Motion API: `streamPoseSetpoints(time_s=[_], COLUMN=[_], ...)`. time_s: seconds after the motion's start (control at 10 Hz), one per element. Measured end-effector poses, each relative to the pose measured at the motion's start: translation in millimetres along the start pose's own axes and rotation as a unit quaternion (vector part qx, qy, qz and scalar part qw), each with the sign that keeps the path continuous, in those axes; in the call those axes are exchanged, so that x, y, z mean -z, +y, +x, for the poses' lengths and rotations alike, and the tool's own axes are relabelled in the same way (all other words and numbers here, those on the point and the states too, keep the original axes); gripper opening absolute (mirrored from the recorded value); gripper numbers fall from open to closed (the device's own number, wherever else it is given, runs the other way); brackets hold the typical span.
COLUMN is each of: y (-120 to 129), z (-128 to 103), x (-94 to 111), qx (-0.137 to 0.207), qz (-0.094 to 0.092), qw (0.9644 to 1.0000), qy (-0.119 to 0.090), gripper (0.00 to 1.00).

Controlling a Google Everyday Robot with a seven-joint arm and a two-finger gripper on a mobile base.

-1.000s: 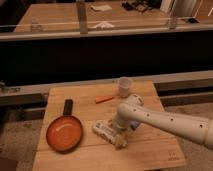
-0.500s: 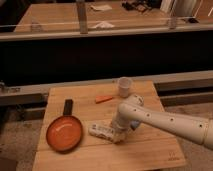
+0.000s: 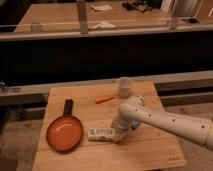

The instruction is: Place the bottle in the ceramic bowl

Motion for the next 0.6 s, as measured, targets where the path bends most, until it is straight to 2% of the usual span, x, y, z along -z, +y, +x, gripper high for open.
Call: streamPoseSetpoints(time_s=[0.1,0.4,0.6], y=[-5.6,-8.6,-12.9], z=[-4.0,-6.1,-12.7], x=[12.0,16.9,31.7], qx=[0.006,0.013,0.02], qz=[0.002,0.004,0.009], qw=[1.0,0.9999,0.9998], qy=[0.001,0.003,0.006], gripper=[0.0,0.0,0.0])
